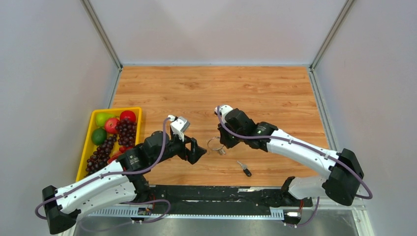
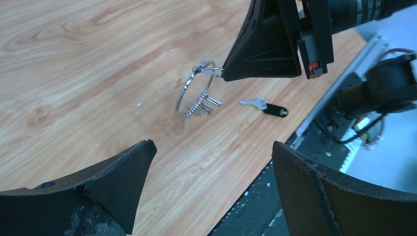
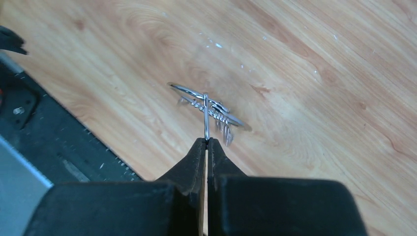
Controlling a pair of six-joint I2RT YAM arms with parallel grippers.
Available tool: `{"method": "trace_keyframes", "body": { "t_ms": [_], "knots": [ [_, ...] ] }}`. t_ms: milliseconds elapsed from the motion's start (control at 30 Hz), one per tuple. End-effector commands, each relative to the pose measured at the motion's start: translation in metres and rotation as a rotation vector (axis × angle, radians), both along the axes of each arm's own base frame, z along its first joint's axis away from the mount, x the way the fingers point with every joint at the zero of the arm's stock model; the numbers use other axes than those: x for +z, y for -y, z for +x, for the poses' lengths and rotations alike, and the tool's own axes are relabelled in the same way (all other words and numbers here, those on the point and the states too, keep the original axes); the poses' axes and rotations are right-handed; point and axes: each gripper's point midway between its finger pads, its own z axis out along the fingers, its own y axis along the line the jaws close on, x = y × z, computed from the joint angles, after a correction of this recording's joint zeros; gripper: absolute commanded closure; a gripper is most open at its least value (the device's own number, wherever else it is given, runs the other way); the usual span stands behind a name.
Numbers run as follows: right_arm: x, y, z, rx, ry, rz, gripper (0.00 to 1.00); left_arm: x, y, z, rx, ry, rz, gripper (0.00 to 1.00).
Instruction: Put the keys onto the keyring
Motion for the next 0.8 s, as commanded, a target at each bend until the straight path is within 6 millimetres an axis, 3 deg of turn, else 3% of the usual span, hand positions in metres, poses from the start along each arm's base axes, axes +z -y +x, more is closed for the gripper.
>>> {"method": "trace_keyframes", "body": {
  "t_ms": [0,167,433,767],
  "knots": [
    [0.049,0.007,-0.024,0.069,-0.033,0.029,1.00,0.044,0.012,-0.020,-0.112,0.015,-0.130,0.00],
    [0.084,0.010,-0.033,0.084,-0.026,0.072,1.00,0.063,0.015,-0.037,-0.206,0.037,-0.193,0.00],
    [0.118,0.003,-0.057,0.164,-0.100,0.150,1.00,0.083,0.019,-0.049,-0.285,0.109,-0.282,0.00],
    [0.136,0.000,-0.072,0.176,-0.179,0.151,1.00,0.094,0.029,-0.049,-0.345,0.221,-0.343,0.00]
  ]
}}
